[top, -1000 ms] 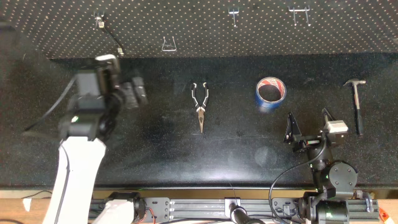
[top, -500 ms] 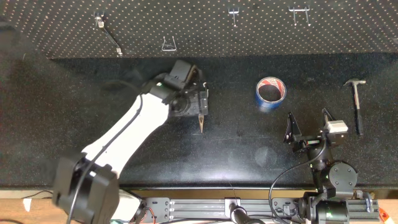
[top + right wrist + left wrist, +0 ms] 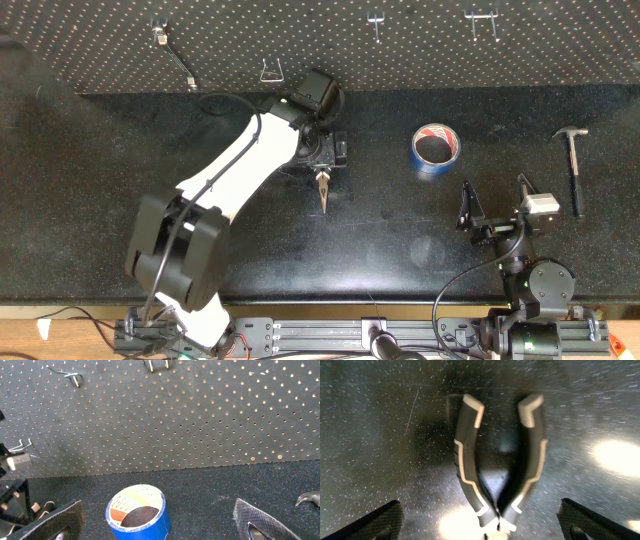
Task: Place Tools Onto Pegboard
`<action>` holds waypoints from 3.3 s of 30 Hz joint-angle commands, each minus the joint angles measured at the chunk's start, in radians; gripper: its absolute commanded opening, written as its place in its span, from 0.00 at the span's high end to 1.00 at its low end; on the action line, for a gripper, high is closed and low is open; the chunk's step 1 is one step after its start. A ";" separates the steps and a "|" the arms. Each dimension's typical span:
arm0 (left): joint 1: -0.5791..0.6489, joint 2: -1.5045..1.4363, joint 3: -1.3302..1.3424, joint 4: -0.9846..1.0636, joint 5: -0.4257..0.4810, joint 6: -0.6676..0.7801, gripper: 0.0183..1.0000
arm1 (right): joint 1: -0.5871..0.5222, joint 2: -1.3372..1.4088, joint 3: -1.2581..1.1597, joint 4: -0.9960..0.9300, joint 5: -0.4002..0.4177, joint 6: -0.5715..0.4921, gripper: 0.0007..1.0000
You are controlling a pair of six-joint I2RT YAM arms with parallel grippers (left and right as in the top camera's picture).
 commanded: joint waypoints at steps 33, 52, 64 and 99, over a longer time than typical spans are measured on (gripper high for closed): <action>-0.040 0.156 0.150 -0.025 -0.055 -0.034 0.00 | 0.004 -0.005 -0.004 -0.003 0.009 0.007 0.03; -0.012 0.156 0.149 -0.020 -0.056 -0.038 0.00 | 0.004 -0.005 -0.004 -0.003 0.009 0.007 0.03; -0.013 0.158 0.149 -0.005 -0.044 -0.079 0.00 | 0.004 -0.005 -0.004 -0.003 0.009 0.007 0.03; -0.013 0.171 0.149 -0.029 -0.060 -0.052 0.00 | 0.004 -0.005 -0.004 -0.003 0.009 0.007 0.03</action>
